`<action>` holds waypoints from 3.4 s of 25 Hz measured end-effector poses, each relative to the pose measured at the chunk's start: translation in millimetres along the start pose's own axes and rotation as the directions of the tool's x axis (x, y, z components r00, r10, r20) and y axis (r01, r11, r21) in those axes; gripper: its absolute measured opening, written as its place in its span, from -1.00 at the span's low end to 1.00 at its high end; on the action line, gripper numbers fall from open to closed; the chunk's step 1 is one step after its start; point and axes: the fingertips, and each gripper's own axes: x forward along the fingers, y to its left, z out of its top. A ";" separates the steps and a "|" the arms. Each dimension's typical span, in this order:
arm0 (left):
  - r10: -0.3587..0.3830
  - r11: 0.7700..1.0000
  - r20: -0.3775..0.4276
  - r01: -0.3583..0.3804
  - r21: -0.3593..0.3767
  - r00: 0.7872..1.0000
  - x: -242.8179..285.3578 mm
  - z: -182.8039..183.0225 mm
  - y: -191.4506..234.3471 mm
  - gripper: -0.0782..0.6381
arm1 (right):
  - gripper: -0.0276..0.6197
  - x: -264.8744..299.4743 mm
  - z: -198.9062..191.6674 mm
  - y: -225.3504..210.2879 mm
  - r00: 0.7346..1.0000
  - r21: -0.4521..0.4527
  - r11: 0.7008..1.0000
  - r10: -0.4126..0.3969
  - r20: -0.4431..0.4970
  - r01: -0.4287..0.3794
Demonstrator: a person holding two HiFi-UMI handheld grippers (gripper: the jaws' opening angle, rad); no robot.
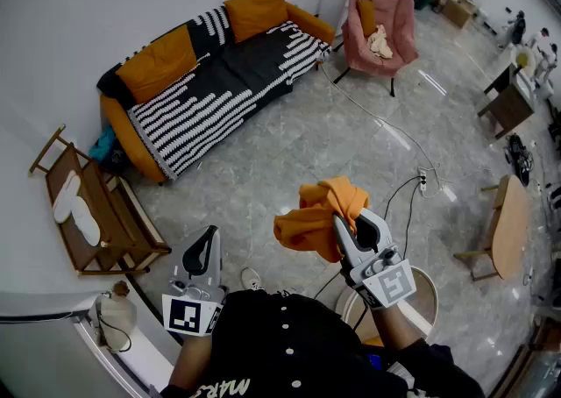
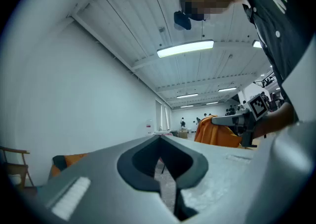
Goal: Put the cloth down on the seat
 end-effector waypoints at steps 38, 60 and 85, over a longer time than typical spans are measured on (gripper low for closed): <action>-0.105 0.989 0.002 0.105 -0.103 0.994 19.4 -17.6 54.8 -0.78 | -0.58 38.5 -29.0 5.6 0.990 0.024 0.991 -0.132 -0.043 0.133; -0.101 0.991 0.007 0.101 -0.090 0.995 139.1 -17.0 108.6 -0.78 | -0.58 137.2 -36.8 -82.3 0.991 0.036 0.990 -0.133 -0.032 0.134; -0.108 0.990 -0.008 0.107 -0.095 0.994 326.6 -36.6 113.8 -0.78 | -0.58 226.7 -47.6 -241.1 0.992 0.035 0.992 -0.121 -0.018 0.122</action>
